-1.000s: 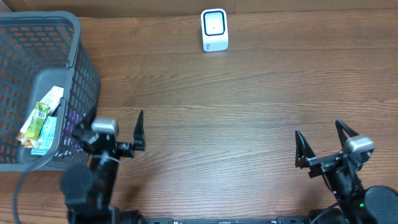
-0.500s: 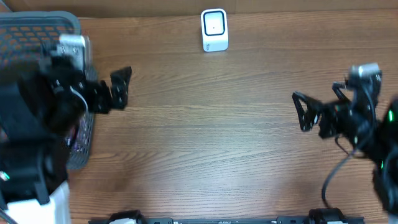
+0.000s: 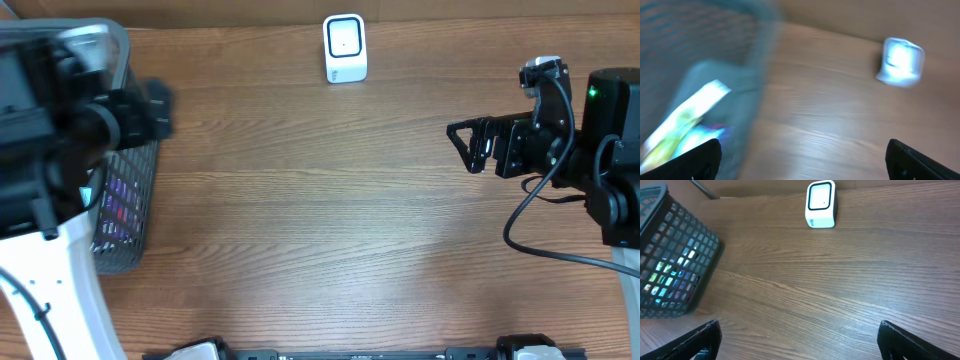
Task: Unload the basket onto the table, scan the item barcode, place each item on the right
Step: 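Reach the left gripper into the basket and grasp the green juice box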
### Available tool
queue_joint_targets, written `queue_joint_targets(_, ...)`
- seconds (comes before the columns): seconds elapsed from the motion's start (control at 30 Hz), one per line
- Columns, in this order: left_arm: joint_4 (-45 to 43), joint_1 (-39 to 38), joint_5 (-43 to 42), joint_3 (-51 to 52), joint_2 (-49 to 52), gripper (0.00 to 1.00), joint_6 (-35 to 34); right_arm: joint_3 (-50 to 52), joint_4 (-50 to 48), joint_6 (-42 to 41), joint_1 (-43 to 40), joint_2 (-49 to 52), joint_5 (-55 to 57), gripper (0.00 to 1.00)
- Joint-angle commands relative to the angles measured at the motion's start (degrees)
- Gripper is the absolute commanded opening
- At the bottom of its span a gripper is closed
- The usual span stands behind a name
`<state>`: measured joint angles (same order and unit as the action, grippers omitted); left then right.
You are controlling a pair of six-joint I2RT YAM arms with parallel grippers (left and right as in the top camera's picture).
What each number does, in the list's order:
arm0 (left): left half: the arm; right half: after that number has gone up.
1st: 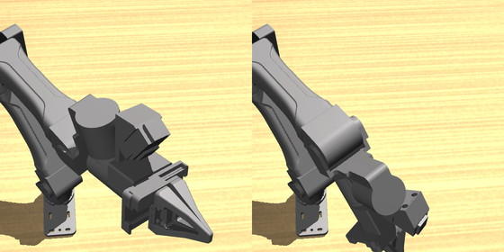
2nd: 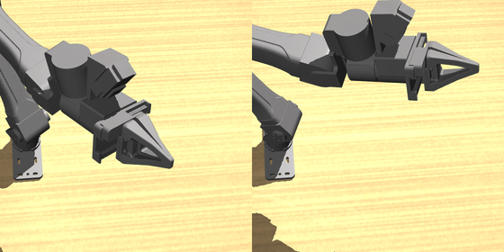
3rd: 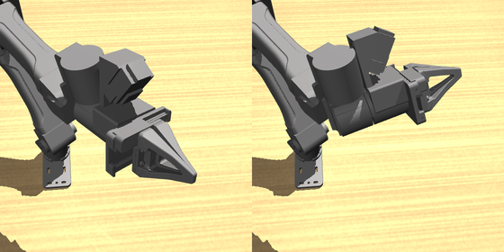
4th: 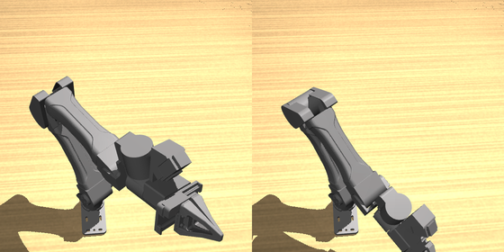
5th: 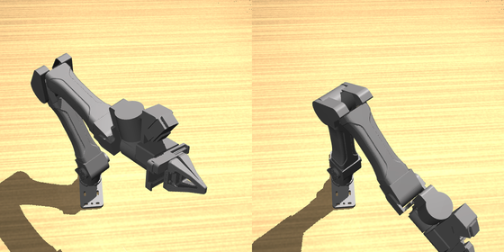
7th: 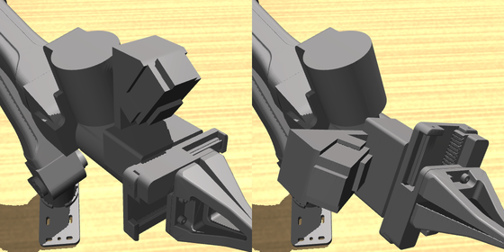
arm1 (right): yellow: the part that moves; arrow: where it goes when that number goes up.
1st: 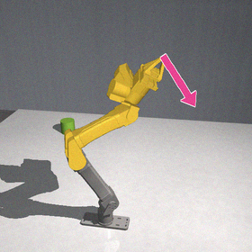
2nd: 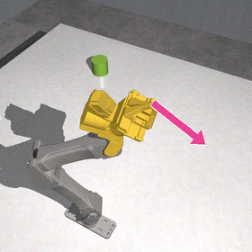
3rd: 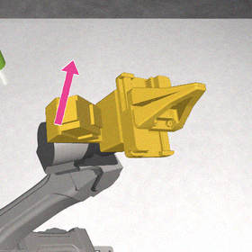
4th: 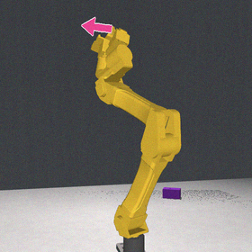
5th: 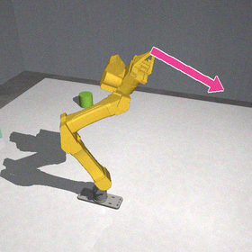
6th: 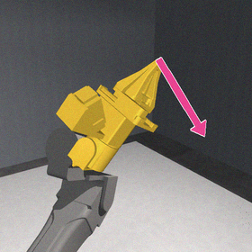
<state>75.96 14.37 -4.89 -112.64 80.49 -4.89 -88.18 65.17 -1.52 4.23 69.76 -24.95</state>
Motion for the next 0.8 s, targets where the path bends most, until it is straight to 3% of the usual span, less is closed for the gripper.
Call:
queue_joint_targets(0.0,1.44,9.92,9.99,-1.62,0.0,0.97,-11.74,-1.51,-0.24,-0.02,0.26,-0.52,-1.05,1.0)
queue_joint_targets(0.17,4.96,21.55,9.84,-1.42,4.15,0.94,-11.87,-1.51,-0.13,0.0,0.26,-0.5,-0.37,1.0)
queue_joint_targets(0.3,5.4,24.83,10.01,-0.37,8.0,0.89,-11.82,-1.51,-0.09,0.0,0.26,-0.5,-0.39,1.0)
queue_joint_targets(0.37,4.83,25.2,11.26,0.07,10.4,0.81,-10.88,-1.51,-0.09,0.02,0.26,-0.52,-0.37,1.0)
queue_joint_targets(0.43,2.01,25.2,13.27,0.09,15.1,0.78,-9.7,-1.51,-0.09,0.02,0.26,-0.52,-0.39,1.0)
queue_joint_targets(0.53,-0.31,25.09,13.07,0.09,19.17,0.8,-9.68,-1.51,-0.11,0.02,0.26,-0.52,-0.42,1.0)
queue_joint_targets(0.57,-0.04,24.96,13.25,0.09,21.24,0.99,-9.68,-1.51,-0.24,0.02,0.26,-0.5,-0.39,1.0)
queue_joint_targets(0.77,1.22,24.87,10.82,0.09,25.7,1.0,-8.41,-1.51,-0.09,0.0,0.26,-0.5,-0.39,1.0)
